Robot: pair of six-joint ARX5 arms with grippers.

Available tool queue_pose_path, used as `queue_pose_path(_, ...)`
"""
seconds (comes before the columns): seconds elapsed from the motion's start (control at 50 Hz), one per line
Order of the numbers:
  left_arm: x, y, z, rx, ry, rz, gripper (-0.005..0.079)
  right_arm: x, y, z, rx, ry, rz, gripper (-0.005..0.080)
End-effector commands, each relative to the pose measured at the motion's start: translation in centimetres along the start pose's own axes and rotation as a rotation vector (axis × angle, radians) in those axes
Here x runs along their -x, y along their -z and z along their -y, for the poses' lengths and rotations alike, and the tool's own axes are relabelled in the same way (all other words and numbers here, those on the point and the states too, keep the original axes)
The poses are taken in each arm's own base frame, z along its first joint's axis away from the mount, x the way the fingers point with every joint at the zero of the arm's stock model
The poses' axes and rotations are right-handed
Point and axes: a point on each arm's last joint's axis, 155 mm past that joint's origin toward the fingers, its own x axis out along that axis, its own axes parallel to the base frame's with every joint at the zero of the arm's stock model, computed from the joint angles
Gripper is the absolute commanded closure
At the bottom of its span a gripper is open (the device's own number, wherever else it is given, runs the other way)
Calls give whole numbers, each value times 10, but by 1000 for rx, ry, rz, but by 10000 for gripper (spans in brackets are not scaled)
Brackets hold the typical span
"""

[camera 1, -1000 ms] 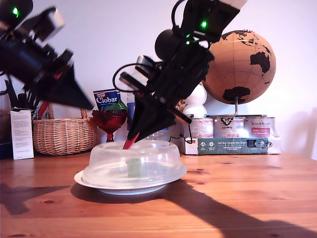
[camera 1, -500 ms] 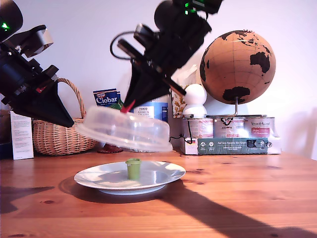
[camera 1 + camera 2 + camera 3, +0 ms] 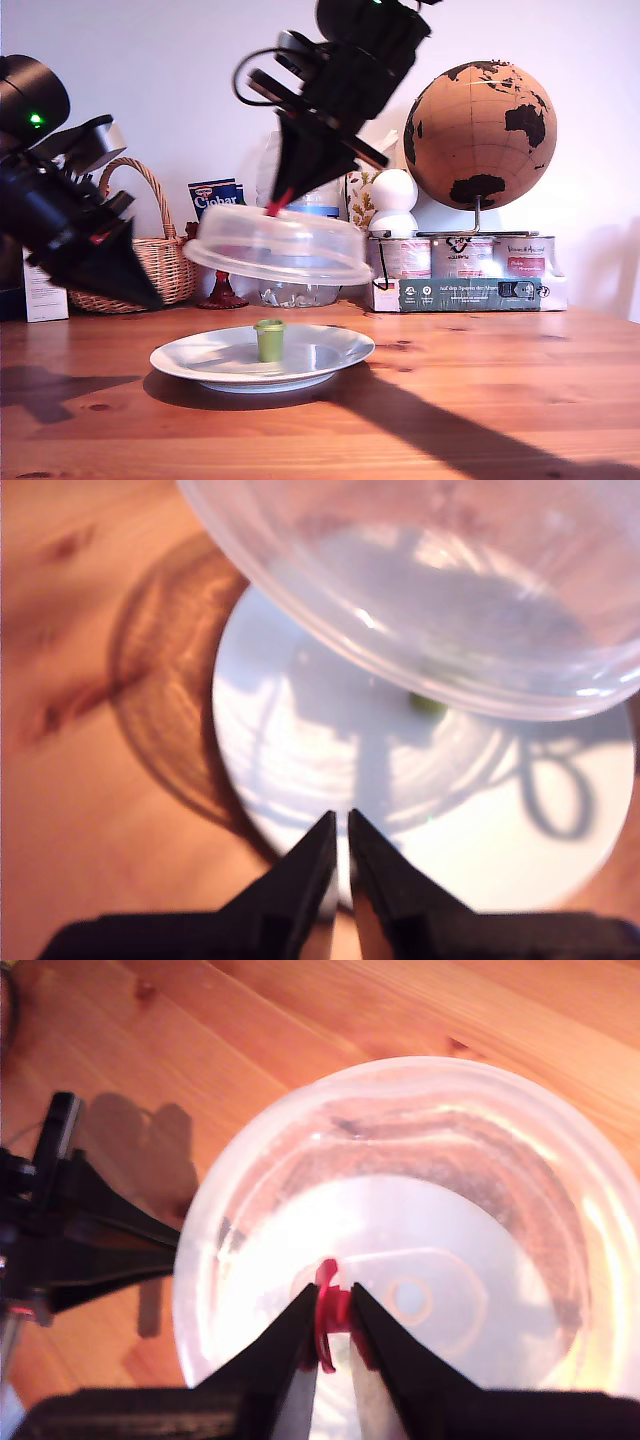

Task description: Lift the plastic dome with your right arm while removing the green coffee capsule from the plate using your left arm.

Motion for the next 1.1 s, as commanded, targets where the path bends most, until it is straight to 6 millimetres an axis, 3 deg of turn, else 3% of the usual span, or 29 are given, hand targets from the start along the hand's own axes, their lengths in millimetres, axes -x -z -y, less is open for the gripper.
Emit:
queue_pose_path(0.0,-9,1,4,-16,22,6,716,22,-14,17,6,48,54,765)
queue_pose_path(0.18,-26,2,12,-100,63,26,716,32,-13,50,-36,100,59,765)
queue_pose_path(0.4,-45,3,27,-225,148,67,711,41,-10,76,-70,130,62,765)
queue_pose_path(0.5,-51,6,35,-275,191,82,607,44,-9,82,-74,139,63,765)
queue_pose_path(0.66,-61,9,42,-295,214,89,266,47,-9,90,-78,148,66,765)
queue_pose_path(0.74,-67,10,44,-309,214,93,143,48,-9,93,-81,152,67,765)
queue_pose_path(0.82,-73,12,46,-322,209,96,104,49,-9,94,-82,152,68,765)
queue_pose_path(1.08,-87,7,44,-365,164,130,103,49,-8,94,-81,153,67,765)
